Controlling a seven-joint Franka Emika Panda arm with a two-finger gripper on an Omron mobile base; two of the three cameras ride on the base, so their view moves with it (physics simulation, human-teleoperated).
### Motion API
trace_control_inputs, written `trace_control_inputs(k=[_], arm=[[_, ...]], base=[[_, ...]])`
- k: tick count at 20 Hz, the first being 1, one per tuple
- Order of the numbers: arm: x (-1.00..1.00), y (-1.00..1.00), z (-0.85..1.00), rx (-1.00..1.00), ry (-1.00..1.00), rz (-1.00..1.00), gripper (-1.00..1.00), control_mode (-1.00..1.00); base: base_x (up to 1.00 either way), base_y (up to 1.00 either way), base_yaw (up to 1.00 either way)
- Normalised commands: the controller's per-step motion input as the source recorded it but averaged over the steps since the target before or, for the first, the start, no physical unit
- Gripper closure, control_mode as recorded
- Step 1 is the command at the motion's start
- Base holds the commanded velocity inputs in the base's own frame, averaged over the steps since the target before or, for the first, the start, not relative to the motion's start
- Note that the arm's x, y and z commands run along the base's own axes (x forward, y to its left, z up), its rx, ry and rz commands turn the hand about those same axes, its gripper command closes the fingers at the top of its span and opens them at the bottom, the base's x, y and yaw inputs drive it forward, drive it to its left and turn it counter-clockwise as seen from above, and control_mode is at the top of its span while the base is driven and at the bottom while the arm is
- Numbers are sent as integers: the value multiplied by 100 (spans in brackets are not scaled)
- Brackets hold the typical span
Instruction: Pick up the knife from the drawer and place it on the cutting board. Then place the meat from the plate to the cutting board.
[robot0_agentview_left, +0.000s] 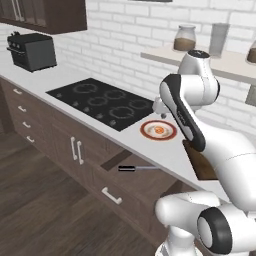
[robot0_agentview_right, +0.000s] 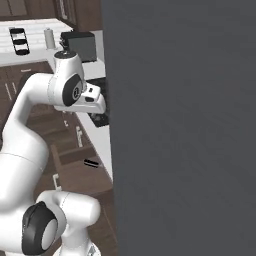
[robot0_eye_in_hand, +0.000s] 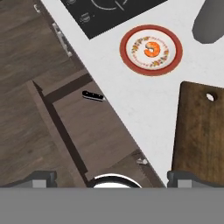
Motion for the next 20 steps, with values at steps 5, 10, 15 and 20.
trace_control_inputs(k=[5,10,15,20], arm=[[0,0,0,0,0,0,-100,100],[0,-2,0,0,0,0,-100,-100],[32,7,-62,0,9,-7,-100,-100],[12,13,-100,11,8,-27,-100,-100]], base=[[46,-9,3],[5,-5,1],[0,0,0],[0,0,0]])
